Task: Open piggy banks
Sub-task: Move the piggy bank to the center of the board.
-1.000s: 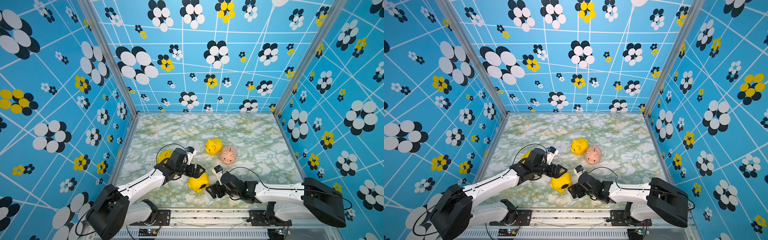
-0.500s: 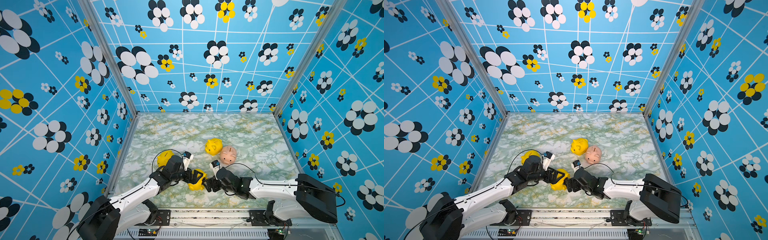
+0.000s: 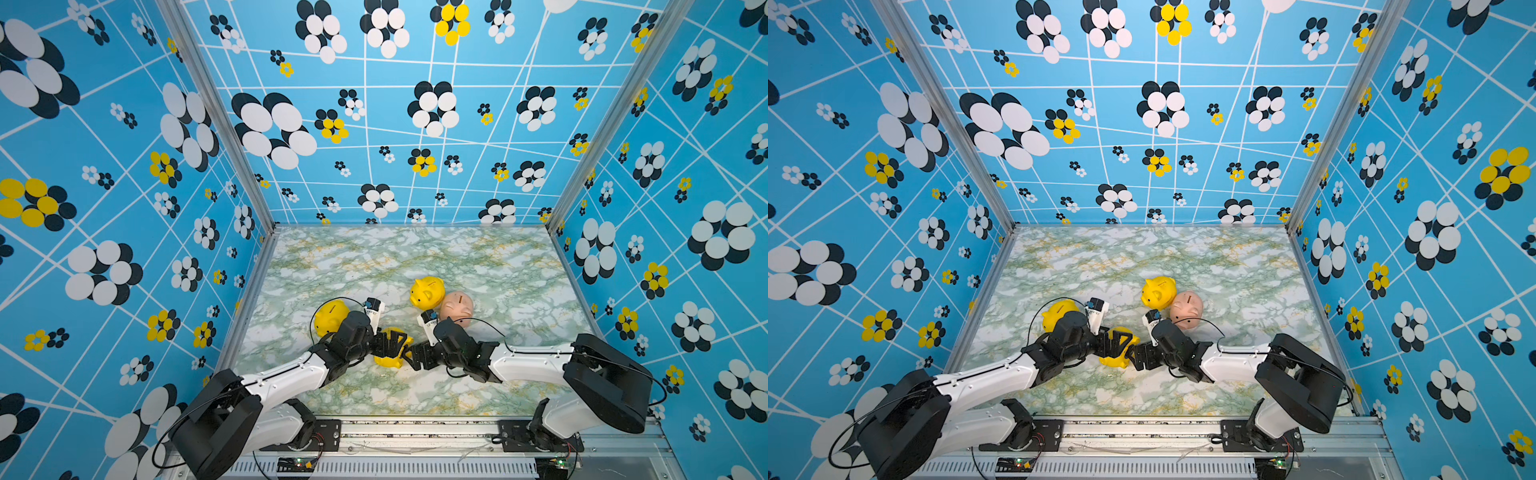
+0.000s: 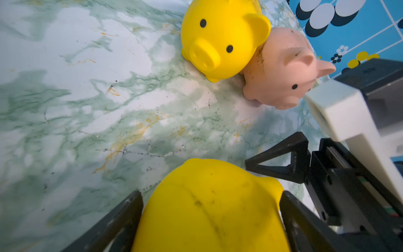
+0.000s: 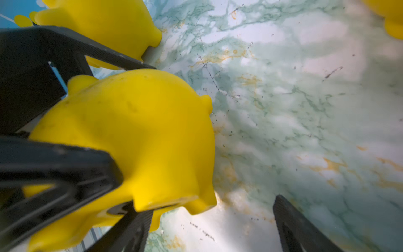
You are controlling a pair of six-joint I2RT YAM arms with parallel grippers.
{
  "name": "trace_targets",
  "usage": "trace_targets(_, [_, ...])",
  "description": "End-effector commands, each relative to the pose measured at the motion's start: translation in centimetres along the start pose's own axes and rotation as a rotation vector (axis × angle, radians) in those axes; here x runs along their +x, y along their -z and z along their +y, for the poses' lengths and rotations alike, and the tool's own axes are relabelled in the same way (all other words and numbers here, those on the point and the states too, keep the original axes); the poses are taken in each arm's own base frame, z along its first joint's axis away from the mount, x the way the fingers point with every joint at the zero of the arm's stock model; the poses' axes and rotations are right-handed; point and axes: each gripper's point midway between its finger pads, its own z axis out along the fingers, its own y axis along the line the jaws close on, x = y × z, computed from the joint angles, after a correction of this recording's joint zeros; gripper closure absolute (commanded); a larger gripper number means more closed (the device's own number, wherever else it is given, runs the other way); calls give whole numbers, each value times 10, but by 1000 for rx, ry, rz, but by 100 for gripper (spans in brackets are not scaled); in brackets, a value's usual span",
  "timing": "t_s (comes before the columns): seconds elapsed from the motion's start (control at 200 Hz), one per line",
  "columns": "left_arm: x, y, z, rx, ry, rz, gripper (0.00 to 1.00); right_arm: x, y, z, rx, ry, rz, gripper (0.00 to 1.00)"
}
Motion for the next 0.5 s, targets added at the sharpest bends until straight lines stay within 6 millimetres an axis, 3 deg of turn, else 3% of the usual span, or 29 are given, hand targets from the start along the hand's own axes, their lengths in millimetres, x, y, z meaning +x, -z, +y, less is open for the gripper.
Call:
trace_targets(0.0, [39, -13, 18, -109, 21, 157, 0, -9, -2, 17, -143, 61, 15, 12])
trace_targets(0.135, [45, -14, 26, -191, 7, 196, 0, -6, 0, 4, -175, 27, 17, 14])
trace_targets(0.355, [57, -13, 49, -317, 6, 280, 1, 4, 26, -19, -130, 13, 17, 13])
trace_targets(0.495, [67, -20, 54, -326, 28, 330, 2, 7, 38, -29, -82, 19, -16, 14])
